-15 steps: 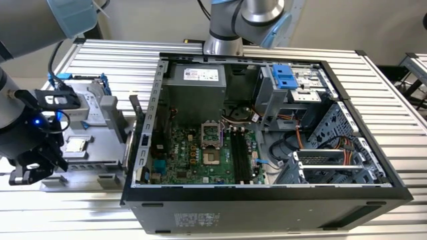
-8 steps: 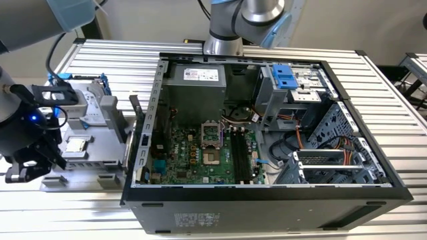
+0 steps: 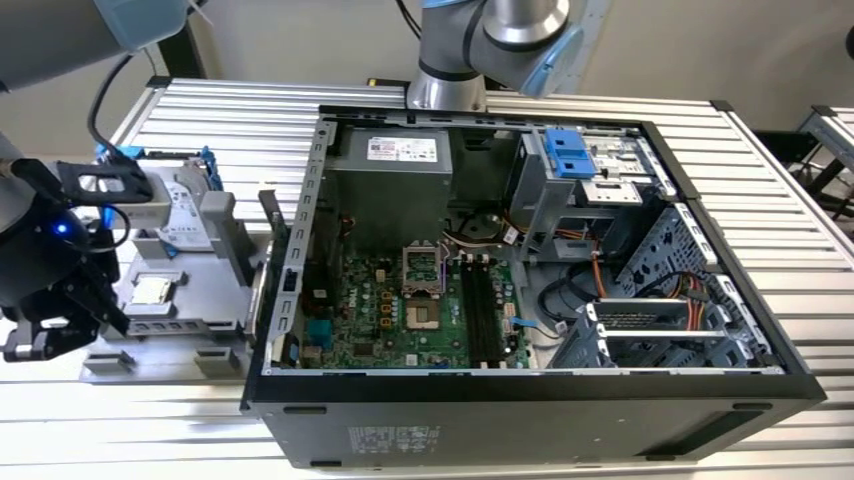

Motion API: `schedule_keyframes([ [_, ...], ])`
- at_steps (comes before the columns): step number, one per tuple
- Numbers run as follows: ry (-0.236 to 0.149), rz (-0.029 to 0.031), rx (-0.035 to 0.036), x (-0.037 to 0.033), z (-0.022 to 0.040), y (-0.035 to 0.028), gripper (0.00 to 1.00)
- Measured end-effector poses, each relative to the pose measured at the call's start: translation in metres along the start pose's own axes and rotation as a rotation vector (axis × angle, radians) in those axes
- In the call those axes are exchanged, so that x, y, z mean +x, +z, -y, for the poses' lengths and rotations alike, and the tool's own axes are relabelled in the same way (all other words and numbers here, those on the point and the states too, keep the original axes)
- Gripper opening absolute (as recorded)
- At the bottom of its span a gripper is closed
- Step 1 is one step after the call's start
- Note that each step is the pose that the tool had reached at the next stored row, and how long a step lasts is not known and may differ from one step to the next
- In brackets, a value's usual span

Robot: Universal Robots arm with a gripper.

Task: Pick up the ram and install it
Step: 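Pick up the ram and move it above insertion slot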

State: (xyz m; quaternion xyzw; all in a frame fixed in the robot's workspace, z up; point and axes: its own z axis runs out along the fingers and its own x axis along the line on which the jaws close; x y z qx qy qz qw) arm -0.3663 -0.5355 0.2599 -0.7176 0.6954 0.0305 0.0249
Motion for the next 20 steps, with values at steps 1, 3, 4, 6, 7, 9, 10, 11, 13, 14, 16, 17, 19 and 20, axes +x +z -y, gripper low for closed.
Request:
schedule_keyframes([
  [1,0.0,0.0001,0.0001,-0.0001,0.0,-0.0012,0.0],
  [3,0.0,0.0001,0.0001,-0.0003,0.0,-0.0037,0.0],
  [4,0.0,0.0,0.0,-0.0004,0.0,-0.0051,0.0],
  [6,0.0,0.0001,0.0002,-0.0006,0.0,-0.0075,0.0],
  [7,0.0,0.0001,0.0001,-0.0007,-0.0001,-0.0087,0.0],
  [9,0.0,0.0001,0.0001,-0.0009,-0.0001,-0.0108,0.0],
  [10,0.0,0.0,0.0,-0.0009,0.0,-0.0119,0.0],
  [11,0.0,0.0001,0.0002,-0.001,0.0,-0.0129,0.0],
  [13,0.0,0.0,0.0,-0.0012,-0.0001,-0.0157,0.0],
  [14,0.0,0.0001,0.0001,-0.0013,0.0,-0.0172,0.0],
  [16,0.0,0.0001,0.0001,-0.0016,-0.0001,-0.0203,0.0],
  [17,0.0,0.0001,0.0002,-0.0017,-0.0002,-0.0216,0.0],
  [19,0.0,0.0,0.0001,-0.002,-0.0002,-0.0243,0.0],
  [20,0.0,0.0001,0.0001,-0.0021,-0.0002,-0.0256,0.0],
])
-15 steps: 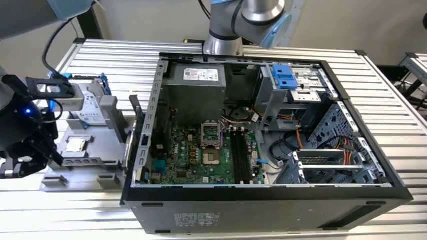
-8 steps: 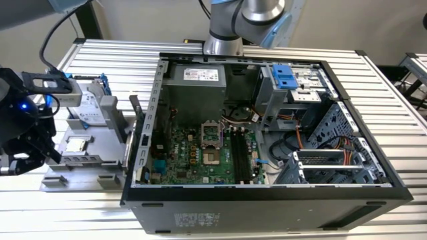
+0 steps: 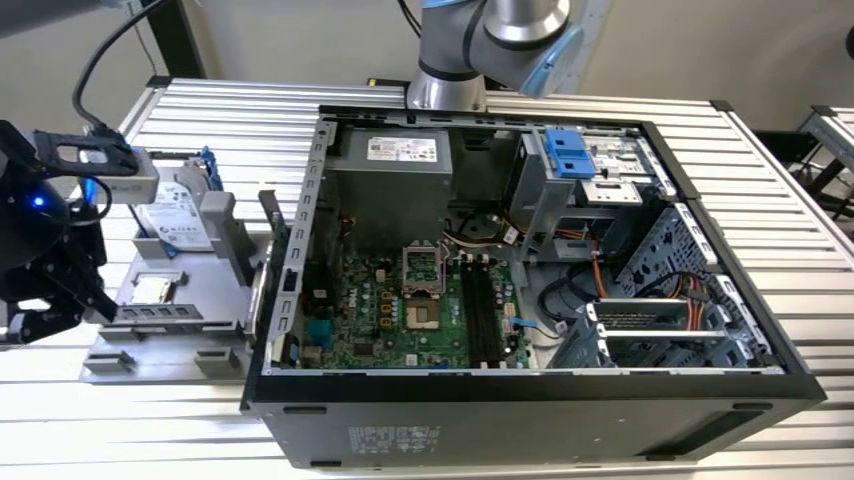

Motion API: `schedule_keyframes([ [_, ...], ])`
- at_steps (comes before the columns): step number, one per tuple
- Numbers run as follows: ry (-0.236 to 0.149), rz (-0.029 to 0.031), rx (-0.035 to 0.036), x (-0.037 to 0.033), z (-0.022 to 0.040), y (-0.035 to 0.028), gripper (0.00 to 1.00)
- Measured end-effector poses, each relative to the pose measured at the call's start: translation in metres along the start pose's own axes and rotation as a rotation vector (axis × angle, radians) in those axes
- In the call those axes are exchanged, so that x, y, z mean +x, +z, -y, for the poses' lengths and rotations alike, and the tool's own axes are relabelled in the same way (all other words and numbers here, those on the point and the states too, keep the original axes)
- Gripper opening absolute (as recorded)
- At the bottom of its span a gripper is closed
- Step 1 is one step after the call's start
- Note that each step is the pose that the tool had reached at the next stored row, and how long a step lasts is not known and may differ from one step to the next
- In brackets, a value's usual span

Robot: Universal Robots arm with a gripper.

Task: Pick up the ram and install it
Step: 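Pick up the ram and move it above insertion slot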

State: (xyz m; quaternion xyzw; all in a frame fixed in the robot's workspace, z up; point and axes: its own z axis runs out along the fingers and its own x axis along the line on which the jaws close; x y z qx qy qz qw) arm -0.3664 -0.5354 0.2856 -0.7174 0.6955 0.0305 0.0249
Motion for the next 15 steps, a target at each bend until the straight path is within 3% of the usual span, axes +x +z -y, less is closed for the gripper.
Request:
schedule_keyframes([
  [15,0.0,-0.0001,0.0,-0.0012,0.0,-0.0163,0.0],
])
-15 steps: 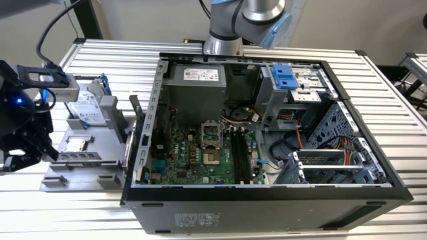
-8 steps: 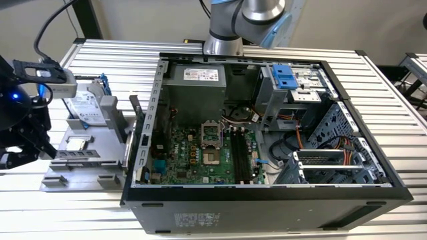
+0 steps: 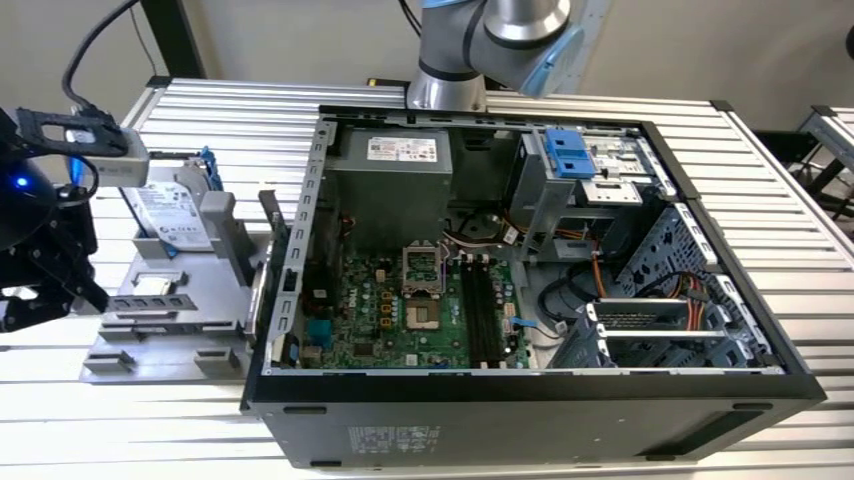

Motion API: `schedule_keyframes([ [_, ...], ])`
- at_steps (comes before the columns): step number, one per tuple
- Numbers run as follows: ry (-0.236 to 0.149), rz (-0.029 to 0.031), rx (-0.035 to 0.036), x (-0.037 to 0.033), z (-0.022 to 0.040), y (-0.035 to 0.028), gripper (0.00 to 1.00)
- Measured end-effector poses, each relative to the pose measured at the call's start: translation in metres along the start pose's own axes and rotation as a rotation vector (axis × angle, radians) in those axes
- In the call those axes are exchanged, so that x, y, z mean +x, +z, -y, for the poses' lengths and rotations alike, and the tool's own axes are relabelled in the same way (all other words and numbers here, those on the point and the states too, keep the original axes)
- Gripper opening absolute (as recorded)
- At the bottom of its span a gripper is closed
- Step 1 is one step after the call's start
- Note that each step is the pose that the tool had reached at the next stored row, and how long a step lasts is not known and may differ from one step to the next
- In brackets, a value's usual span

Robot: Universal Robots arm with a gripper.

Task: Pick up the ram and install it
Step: 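Pick up the ram and move it above insertion slot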

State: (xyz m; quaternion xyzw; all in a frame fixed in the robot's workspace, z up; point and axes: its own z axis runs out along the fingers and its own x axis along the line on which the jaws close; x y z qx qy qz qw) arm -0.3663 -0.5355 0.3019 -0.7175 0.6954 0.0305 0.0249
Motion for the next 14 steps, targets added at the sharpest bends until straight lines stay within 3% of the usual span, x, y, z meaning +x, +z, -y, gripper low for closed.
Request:
schedule_keyframes([
  [14,0.0,0.0001,0.0001,-0.0013,-0.0001,-0.0166,0.0],
])
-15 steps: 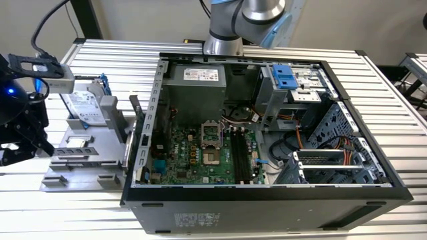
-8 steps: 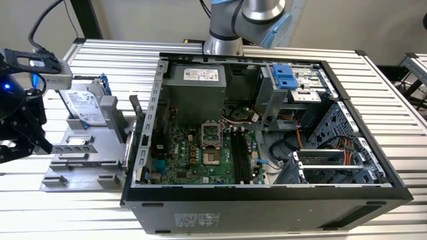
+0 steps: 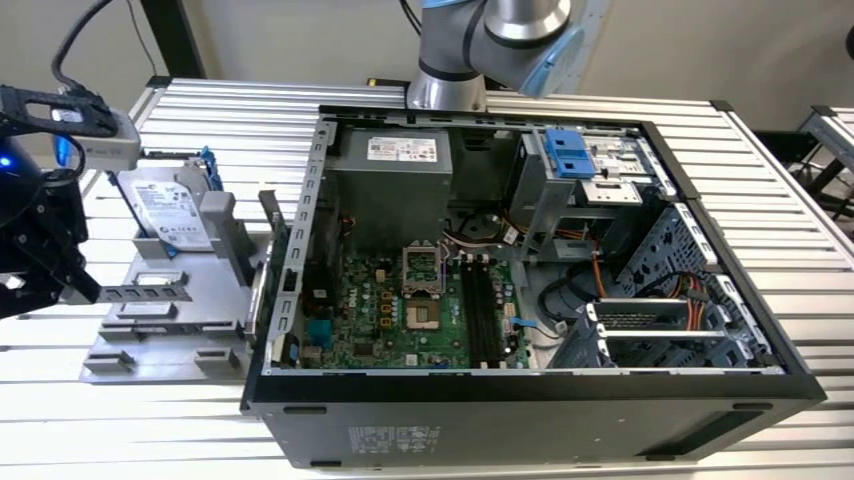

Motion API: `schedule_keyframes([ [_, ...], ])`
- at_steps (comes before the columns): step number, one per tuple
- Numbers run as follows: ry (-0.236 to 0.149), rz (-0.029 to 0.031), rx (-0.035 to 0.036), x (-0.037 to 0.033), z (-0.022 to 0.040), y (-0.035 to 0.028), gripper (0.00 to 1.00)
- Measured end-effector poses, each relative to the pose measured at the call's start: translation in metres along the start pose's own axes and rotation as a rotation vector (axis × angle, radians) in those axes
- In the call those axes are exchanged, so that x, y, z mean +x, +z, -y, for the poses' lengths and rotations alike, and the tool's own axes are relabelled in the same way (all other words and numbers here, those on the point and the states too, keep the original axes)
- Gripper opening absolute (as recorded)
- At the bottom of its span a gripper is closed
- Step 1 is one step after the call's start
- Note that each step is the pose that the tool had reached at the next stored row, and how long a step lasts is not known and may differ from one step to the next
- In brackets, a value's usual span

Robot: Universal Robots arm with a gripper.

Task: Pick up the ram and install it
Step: 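Pick up the ram and move it above insertion slot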

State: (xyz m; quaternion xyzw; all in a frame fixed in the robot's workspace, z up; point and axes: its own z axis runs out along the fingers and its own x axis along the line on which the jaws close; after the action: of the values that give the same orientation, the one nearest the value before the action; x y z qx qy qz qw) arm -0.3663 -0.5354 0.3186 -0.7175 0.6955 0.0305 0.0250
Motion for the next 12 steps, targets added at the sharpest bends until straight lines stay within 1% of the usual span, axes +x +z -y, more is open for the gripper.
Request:
schedule_keyframes([
  [12,0.0,0.0,0.0,-0.0013,0.0,-0.0166,0.0],
])
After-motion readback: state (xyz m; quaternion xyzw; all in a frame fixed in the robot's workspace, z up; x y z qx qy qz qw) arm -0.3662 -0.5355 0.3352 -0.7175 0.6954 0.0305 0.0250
